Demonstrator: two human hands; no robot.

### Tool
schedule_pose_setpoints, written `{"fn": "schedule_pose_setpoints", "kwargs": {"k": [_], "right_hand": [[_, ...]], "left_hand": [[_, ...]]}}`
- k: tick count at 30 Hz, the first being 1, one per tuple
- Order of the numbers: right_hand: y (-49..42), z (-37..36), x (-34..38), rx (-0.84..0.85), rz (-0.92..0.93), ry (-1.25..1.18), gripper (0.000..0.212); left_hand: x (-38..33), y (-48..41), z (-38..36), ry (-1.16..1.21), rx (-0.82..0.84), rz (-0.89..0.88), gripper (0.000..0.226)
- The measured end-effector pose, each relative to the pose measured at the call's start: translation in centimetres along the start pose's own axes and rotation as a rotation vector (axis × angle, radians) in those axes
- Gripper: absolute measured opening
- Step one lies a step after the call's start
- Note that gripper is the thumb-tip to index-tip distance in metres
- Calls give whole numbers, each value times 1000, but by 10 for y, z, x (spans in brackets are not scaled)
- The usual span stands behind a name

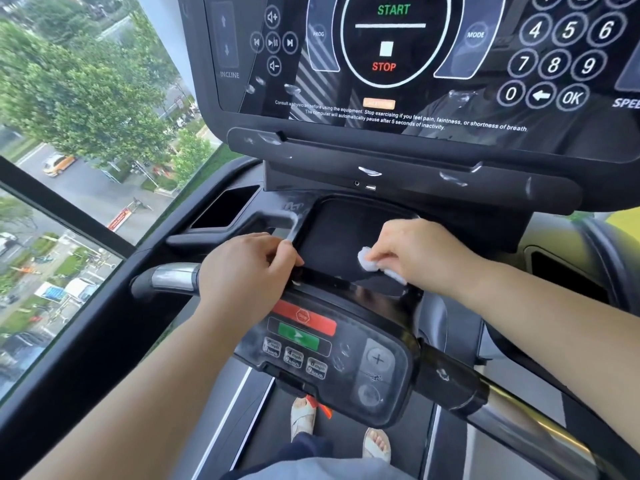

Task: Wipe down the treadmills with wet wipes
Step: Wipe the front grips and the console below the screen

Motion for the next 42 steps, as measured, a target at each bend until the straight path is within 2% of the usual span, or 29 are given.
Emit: {"fn": "schedule_pose_setpoints", "kwargs": {"k": [3, 9, 14, 16, 21, 25, 27, 31, 34, 36, 38, 42], "right_hand": [[6, -1, 17, 134, 61, -90, 19], [-10, 11, 17, 305, 17, -139, 35], [-7, 8, 16, 290, 111, -227, 21], [-16, 7, 20, 264, 122, -228, 24], [-44, -6, 30, 77, 199, -240, 35], [-33, -1, 12, 298, 226, -278, 34], [-27, 3, 8, 376, 251, -240, 44], [-41, 2, 21, 358, 302, -117, 51], [-68, -4, 36, 229, 352, -42, 37], [-81, -8, 43, 193, 323, -64, 26], [-83, -8, 42, 226, 304, -126, 24], [-57, 6, 22, 449, 311, -259, 32]], "left_hand": [[1, 0, -1, 24, -6, 6, 38], [6, -1, -2, 51, 10, -2, 39], [7, -1, -4, 110, -8, -1, 37], [6, -1, -5, 128, -25, -5, 36], [6, -2, -6, 137, -55, -24, 34], [7, -1, -6, 152, -69, -34, 33], [6, -1, -6, 159, -83, -32, 34], [6, -2, -6, 168, -95, -49, 38], [6, -2, -6, 172, -109, -65, 39], [5, -2, -6, 179, -112, -67, 39], [6, -2, -6, 184, -117, -70, 39], [9, -1, -6, 203, -117, -67, 41]]}}
Point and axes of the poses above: each hand's wrist, its own y-axis away from the middle knuckle, its own z-axis out of the back of the hand, x = y × z, the point moved 2 cm from there along -y, towards the middle knuckle, and after that the axes turned 12 degrees about z, right-handed, at the moved point
